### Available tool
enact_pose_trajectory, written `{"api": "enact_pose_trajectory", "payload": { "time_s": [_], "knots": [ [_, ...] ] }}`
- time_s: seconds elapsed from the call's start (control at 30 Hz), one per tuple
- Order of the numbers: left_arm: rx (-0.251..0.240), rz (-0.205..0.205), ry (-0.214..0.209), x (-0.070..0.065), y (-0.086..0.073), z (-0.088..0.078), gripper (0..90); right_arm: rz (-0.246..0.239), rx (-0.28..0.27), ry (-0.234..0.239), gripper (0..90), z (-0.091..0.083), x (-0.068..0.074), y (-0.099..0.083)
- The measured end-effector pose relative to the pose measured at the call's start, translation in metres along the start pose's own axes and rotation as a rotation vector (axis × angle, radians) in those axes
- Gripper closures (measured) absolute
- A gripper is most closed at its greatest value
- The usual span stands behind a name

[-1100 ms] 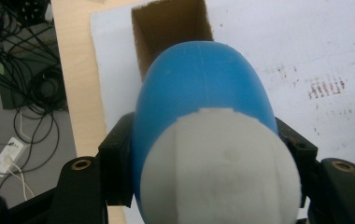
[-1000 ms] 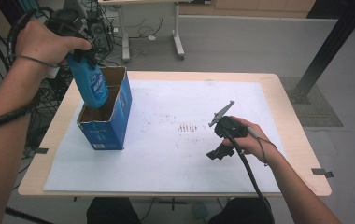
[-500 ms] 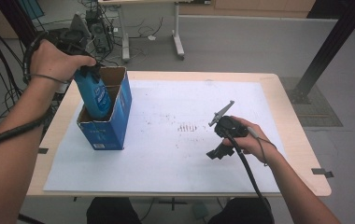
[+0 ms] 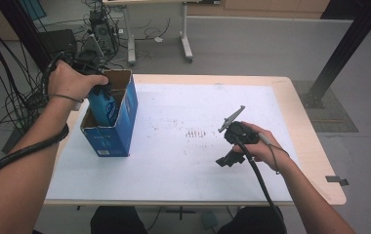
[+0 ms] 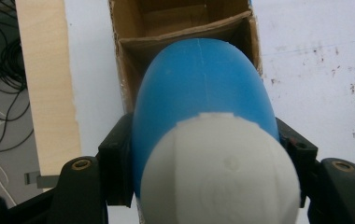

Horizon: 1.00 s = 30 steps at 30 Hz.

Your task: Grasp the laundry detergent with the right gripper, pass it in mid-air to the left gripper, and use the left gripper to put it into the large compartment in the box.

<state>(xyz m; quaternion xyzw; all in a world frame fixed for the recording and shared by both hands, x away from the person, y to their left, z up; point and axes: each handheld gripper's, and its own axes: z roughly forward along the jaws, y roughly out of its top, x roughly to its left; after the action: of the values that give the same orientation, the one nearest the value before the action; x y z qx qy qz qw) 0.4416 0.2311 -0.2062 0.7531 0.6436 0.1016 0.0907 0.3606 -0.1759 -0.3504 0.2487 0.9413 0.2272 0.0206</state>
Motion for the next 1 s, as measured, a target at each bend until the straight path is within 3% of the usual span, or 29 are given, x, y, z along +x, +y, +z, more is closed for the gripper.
{"api": "enact_pose_trajectory", "payload": {
  "time_s": [0.57,1.0],
  "knots": [
    [0.028,-0.032,0.006,0.003,-0.009,0.033,37.7,0.002,0.010,0.000,5.2,0.002,0.000,-0.001],
    [0.025,-0.048,-0.002,0.007,-0.012,0.043,37.6,0.002,0.015,0.000,5.3,0.002,0.000,-0.001]
  ]
}}
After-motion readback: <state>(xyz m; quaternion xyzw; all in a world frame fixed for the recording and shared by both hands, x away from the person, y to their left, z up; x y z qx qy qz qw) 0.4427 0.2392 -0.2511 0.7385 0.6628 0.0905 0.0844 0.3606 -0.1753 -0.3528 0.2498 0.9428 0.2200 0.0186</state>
